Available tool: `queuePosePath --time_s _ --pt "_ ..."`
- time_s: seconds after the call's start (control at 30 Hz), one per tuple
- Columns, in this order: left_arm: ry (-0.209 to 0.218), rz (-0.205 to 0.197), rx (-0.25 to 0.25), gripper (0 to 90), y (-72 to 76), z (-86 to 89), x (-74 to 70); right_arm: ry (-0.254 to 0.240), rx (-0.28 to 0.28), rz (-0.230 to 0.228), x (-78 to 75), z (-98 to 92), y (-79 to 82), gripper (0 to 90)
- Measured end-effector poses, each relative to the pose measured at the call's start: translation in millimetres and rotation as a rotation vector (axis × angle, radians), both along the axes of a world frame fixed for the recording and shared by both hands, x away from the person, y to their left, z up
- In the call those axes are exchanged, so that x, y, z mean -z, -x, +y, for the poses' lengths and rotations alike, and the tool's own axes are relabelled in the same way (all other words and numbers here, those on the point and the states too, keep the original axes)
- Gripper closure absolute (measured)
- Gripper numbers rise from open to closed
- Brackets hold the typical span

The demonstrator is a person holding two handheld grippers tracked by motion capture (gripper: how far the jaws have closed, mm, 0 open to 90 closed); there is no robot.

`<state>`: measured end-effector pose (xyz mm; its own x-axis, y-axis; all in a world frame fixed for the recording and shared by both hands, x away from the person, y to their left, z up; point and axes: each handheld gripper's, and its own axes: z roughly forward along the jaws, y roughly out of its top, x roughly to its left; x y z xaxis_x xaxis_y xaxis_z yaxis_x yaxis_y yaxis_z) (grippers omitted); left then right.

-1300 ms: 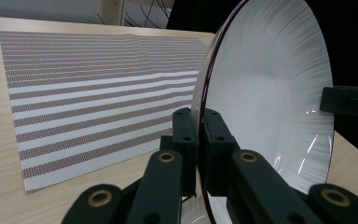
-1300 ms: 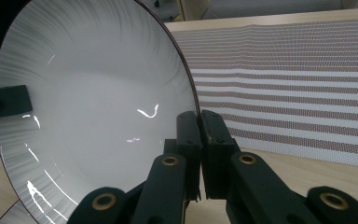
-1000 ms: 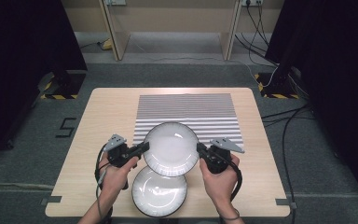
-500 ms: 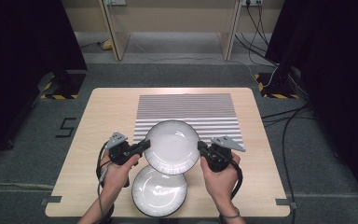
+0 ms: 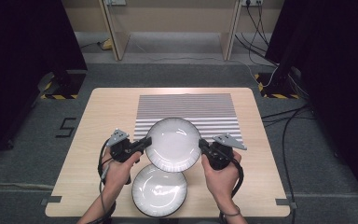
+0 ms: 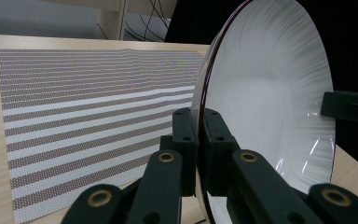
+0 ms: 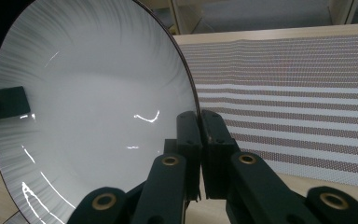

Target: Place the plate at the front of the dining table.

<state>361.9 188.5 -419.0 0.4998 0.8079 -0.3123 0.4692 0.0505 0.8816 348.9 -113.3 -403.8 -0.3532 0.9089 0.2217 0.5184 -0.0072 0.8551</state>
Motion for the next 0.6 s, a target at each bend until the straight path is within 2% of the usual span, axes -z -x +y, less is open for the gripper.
queuePosePath --time_s 0.6 --pt "-0.001 -0.009 0.002 85.2 -5.5 -4.9 -2.7 0.001 0.014 -0.006 -2.0 -3.3 -3.7 87.6"
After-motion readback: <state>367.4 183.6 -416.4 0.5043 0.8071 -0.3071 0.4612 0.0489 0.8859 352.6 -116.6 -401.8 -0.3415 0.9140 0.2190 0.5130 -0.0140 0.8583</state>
